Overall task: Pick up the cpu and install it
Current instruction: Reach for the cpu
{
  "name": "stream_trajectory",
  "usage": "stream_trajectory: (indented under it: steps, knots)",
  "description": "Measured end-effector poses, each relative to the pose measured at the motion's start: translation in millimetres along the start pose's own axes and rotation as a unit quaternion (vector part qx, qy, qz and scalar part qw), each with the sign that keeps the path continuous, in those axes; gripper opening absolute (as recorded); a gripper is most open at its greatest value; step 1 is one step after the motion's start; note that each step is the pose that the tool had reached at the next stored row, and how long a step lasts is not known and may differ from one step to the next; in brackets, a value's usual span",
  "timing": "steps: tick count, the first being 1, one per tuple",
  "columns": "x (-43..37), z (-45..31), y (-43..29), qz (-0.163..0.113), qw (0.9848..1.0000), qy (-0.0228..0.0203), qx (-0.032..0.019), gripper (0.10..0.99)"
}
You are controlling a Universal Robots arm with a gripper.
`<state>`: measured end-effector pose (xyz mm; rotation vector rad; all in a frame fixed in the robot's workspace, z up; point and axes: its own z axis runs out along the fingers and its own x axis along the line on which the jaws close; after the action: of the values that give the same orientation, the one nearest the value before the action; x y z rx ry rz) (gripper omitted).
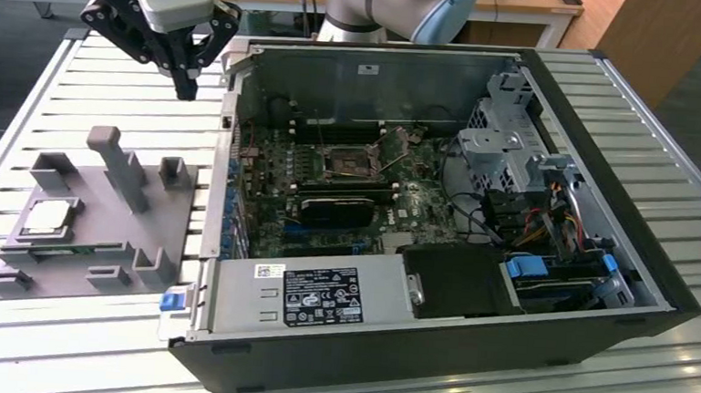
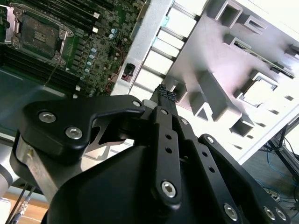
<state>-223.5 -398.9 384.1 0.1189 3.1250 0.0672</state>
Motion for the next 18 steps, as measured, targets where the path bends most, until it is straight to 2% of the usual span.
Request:
stream_trajectory:
  steps: [18]
  knots:
    - [10.8, 1.0, -0.9, 0.0, 1.0, 0.0005, 0.0, 0.106]
